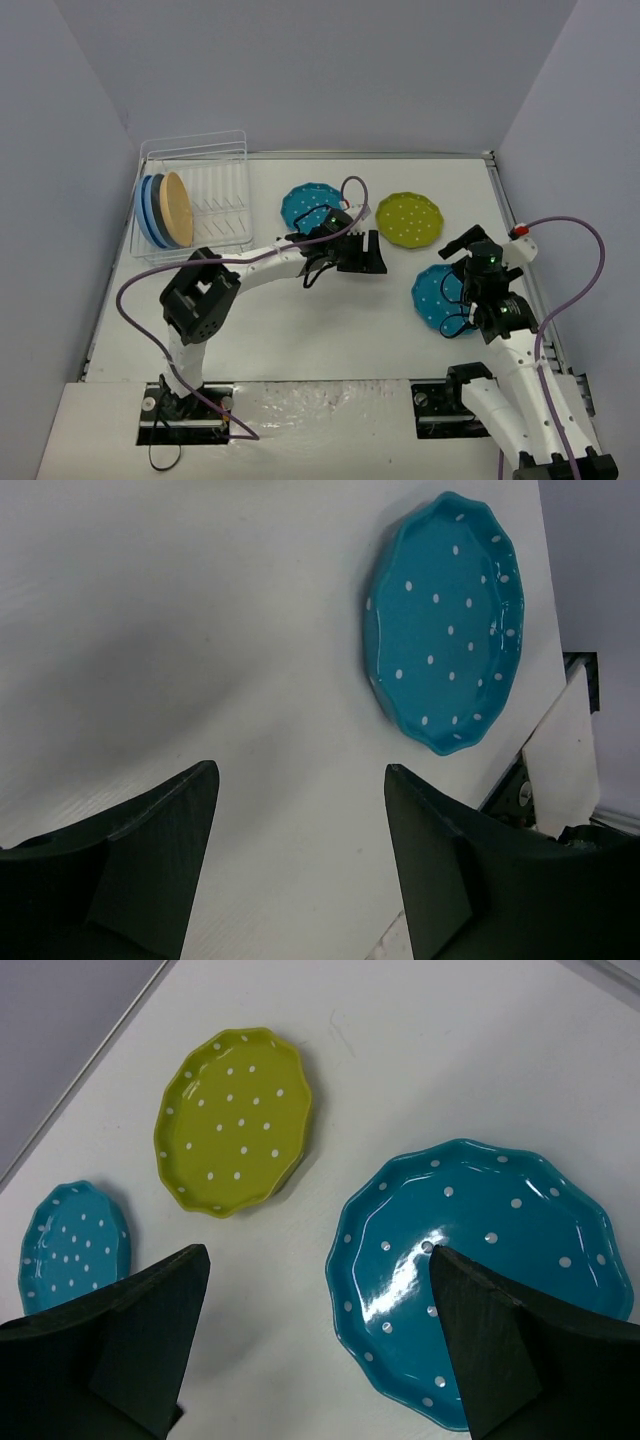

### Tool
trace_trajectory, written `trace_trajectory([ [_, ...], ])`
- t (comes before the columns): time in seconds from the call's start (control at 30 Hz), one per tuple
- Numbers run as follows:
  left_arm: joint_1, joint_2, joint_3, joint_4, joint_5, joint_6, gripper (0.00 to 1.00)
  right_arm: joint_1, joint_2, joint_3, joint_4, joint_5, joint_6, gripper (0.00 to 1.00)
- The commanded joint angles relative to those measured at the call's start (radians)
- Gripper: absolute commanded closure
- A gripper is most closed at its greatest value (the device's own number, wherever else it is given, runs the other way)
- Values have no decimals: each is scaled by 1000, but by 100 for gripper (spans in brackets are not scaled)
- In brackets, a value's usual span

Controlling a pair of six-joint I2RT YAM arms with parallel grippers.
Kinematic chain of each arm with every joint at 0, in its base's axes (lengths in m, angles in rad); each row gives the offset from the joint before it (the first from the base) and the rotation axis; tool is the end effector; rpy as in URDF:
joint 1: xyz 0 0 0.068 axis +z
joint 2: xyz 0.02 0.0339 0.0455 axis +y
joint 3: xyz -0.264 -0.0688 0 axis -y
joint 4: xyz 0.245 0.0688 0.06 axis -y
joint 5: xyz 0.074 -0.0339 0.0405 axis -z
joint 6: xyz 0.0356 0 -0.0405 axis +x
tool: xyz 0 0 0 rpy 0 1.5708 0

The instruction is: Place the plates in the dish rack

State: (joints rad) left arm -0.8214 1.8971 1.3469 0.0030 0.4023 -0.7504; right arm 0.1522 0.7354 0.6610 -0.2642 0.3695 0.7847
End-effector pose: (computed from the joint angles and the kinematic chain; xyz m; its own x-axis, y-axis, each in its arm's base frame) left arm 0.2868 -0.3287 0.2311 -0.8739 0.0181 -0.4857 0.4176 0.5392 -0.7314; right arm 0.1741 0.0137 0.2966 -0.0943 0.6522 -0.7522 0.3702 0.7243 0.5816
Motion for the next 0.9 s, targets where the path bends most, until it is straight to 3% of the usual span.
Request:
trace_trajectory([
  [0.0,-37,69,129,232,89,-115,37,-9,-22,42,-23,23,-13,12],
  [0.43,-80,363,383,257,162,-163,37,-13,-74,48,-54,-1,-26,12],
  [0.87,-114,437,420,208,187,-136,37,-13,-68,64,-65,-1,-37,12],
])
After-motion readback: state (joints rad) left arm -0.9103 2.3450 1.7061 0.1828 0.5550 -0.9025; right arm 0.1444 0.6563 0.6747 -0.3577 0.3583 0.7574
